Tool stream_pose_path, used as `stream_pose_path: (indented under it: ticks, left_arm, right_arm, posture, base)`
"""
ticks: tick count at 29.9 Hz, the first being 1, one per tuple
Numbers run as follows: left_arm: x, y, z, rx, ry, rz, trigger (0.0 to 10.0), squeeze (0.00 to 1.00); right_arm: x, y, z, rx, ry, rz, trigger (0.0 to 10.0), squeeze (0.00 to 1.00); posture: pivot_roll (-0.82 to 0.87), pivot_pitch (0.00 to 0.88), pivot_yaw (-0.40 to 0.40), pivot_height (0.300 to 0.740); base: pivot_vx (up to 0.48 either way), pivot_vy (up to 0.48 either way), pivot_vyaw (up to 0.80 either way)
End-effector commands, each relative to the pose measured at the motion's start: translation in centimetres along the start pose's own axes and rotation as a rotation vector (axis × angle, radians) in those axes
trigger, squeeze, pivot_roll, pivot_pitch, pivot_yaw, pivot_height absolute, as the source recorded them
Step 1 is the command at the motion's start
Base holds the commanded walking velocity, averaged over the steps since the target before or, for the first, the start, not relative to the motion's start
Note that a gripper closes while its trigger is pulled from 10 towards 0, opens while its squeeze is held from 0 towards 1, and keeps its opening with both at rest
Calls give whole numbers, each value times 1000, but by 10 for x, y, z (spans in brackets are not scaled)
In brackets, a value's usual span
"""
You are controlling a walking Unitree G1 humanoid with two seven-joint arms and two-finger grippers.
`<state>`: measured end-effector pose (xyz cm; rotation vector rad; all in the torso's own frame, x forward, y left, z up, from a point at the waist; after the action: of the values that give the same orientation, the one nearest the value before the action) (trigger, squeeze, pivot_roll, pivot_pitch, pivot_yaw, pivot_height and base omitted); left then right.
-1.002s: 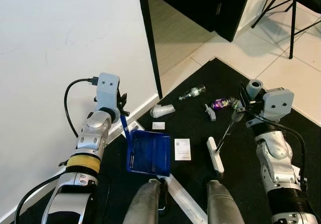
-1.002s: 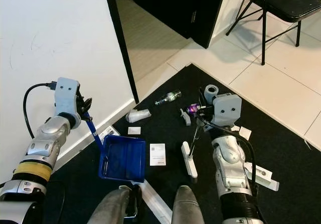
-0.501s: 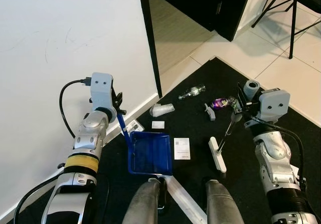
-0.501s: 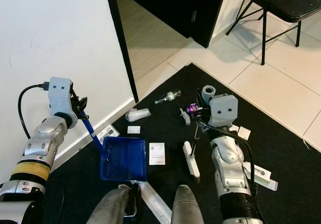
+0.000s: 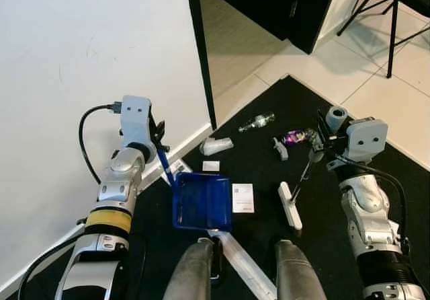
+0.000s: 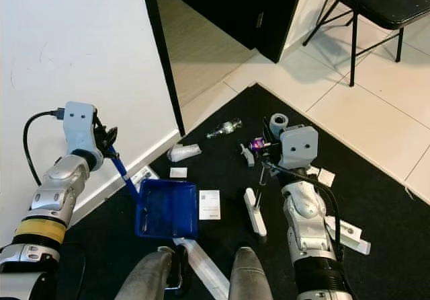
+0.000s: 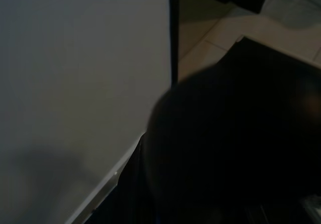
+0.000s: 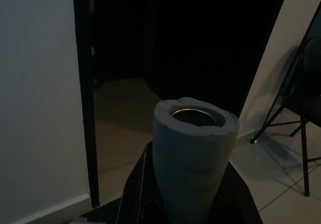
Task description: Sweep floor
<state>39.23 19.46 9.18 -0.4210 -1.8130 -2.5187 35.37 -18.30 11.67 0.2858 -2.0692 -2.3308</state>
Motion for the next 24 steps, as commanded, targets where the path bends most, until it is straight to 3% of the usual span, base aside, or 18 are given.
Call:
stream_pose_path:
  ticks: [1, 24]
  left_arm:
    - [3, 2, 2, 1, 10, -23, 10000, 0]
    - [3, 3, 2, -57, 27, -45, 10000, 0]
  right_arm:
    - [2, 0, 3, 13, 19, -7, 10000, 0]
    - [1, 0, 3, 15, 25, -5, 10000, 0]
  posture:
    - [-79, 217, 55, 740]
    - [-86, 208, 51, 740]
  base:
    - [0, 0, 0]
    - [0, 0, 0]
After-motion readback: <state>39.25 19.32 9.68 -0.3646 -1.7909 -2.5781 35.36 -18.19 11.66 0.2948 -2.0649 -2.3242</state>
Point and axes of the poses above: a point about 5 cm out from each wrist's last joint towards the gripper, its own x axis pointing back from the gripper into the wrist, its own y axis along the axis of the wrist's last joint, z = x × y, the point moved 6 cm from there along -x, pointing out of the wrist towards the gripper, and after that the axes turned 14 degrees about -x, right-handed, at the moved point
